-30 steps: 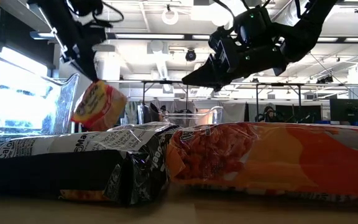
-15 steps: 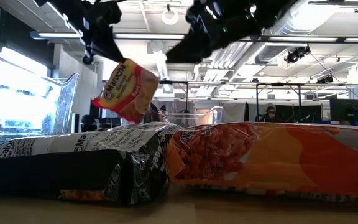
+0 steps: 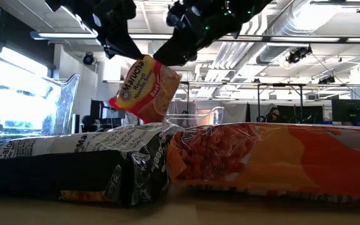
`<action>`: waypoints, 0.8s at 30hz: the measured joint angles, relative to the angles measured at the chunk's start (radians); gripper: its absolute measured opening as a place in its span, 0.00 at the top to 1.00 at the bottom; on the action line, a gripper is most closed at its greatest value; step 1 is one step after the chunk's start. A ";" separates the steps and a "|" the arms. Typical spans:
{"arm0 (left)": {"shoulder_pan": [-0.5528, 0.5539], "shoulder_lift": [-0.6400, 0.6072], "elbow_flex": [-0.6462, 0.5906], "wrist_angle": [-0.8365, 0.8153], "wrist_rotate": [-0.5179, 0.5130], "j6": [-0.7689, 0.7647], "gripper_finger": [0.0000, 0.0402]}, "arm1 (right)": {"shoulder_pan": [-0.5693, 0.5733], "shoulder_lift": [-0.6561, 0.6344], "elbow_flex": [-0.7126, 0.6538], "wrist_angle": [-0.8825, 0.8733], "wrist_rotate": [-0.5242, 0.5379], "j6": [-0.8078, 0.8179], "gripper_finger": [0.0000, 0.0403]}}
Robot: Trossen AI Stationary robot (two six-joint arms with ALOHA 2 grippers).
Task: Sort Maruchan noodles
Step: Put the left red noodle pack into the bottom right transparent bin
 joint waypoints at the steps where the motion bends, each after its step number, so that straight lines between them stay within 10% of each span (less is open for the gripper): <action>1: -0.001 0.004 0.003 0.002 0.000 0.000 1.00 | -0.003 0.013 0.019 -0.016 -0.002 -0.001 0.36; 12: -0.002 0.011 0.011 0.035 -0.001 0.015 1.00 | 0.000 0.113 0.075 -0.129 -0.093 -0.001 0.41; 24: -0.004 -0.209 -0.017 0.045 0.022 0.025 0.92 | -0.014 0.074 0.075 -0.203 -0.111 -0.015 0.81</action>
